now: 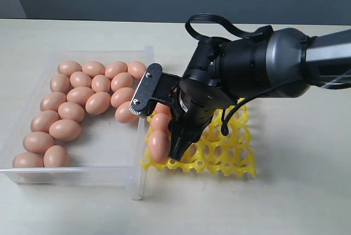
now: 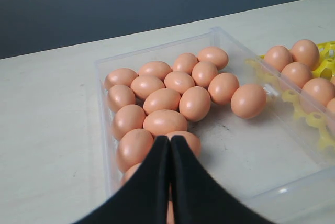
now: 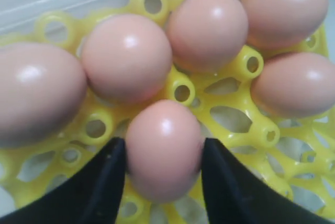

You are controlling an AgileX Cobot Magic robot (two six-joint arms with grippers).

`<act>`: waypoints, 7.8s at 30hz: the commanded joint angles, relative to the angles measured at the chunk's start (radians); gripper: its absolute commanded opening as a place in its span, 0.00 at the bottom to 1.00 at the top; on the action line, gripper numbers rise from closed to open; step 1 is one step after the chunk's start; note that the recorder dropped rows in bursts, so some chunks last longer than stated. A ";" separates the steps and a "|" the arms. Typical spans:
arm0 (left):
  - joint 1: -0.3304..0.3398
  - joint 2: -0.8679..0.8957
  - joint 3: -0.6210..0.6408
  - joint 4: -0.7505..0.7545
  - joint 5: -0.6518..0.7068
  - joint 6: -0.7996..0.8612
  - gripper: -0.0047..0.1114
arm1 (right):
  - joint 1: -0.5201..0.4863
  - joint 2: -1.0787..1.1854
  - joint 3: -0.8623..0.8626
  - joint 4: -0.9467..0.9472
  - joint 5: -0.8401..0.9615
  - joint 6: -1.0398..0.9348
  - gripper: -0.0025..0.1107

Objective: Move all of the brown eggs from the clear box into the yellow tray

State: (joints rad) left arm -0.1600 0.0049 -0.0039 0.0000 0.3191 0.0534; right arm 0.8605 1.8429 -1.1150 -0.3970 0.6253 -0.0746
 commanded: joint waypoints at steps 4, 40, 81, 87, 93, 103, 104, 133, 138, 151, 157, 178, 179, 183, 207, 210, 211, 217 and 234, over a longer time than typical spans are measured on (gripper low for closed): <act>-0.001 -0.005 0.004 0.000 -0.010 -0.001 0.04 | 0.000 -0.002 -0.006 -0.013 -0.011 -0.004 0.02; -0.001 -0.005 0.004 0.000 -0.010 -0.001 0.04 | 0.037 -0.016 -0.007 -0.001 0.000 0.002 0.34; -0.001 -0.005 0.004 0.000 -0.010 -0.001 0.04 | 0.037 -0.012 -0.007 -0.124 0.048 -0.002 0.31; -0.001 -0.005 0.004 0.000 -0.010 -0.001 0.04 | 0.037 -0.002 -0.007 -0.129 0.044 -0.002 0.45; -0.001 -0.005 0.004 0.000 -0.010 -0.001 0.04 | 0.037 -0.002 -0.007 -0.129 0.033 0.000 0.48; -0.001 -0.005 0.004 0.000 -0.010 -0.001 0.04 | 0.037 -0.002 -0.007 -0.124 0.008 0.000 0.48; -0.001 -0.005 0.004 0.000 -0.010 -0.001 0.04 | 0.037 -0.002 -0.007 -0.124 0.008 0.000 0.48; -0.001 -0.005 0.004 0.000 -0.010 -0.001 0.04 | 0.037 0.075 -0.007 -0.157 0.004 -0.002 0.10; -0.001 -0.005 0.004 0.000 -0.010 -0.001 0.04 | 0.037 0.068 -0.007 -0.184 0.016 0.010 0.04; -0.001 -0.005 0.004 0.000 -0.010 -0.001 0.04 | 0.037 -0.062 -0.007 -0.177 -0.033 0.243 0.04; -0.001 -0.005 0.004 0.000 -0.010 -0.001 0.04 | 0.037 -0.087 0.082 -0.580 -0.189 0.871 0.04; -0.001 -0.005 0.004 0.000 -0.010 -0.001 0.04 | 0.035 -0.185 0.232 -1.306 -0.309 2.103 0.02; -0.001 -0.005 0.004 0.000 -0.010 -0.001 0.04 | 0.035 -0.185 0.209 -1.271 -0.362 2.079 0.02; -0.001 -0.005 0.004 0.000 -0.010 -0.001 0.04 | -0.055 -0.185 0.166 -1.172 -0.681 2.063 0.02; -0.001 -0.005 0.004 0.000 -0.010 -0.001 0.04 | -0.291 -0.161 0.241 -0.190 -0.758 1.167 0.02; -0.001 -0.005 0.004 0.000 -0.010 -0.001 0.04 | -0.291 -0.157 0.241 -0.183 -0.649 1.167 0.02; -0.001 -0.005 0.004 0.000 -0.010 -0.001 0.04 | -0.291 -0.161 0.241 -0.179 -0.610 1.169 0.02; -0.001 -0.005 0.004 0.000 -0.010 -0.001 0.04 | -0.278 -0.198 0.273 -0.132 -0.580 1.028 0.02; -0.001 -0.005 0.004 0.000 -0.010 -0.001 0.04 | -0.254 -0.123 0.444 -0.029 -1.091 0.565 0.02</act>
State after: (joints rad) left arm -0.1600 0.0049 -0.0039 0.0000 0.3191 0.0534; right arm 0.6069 1.7018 -0.6743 -0.5140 -0.4267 0.6135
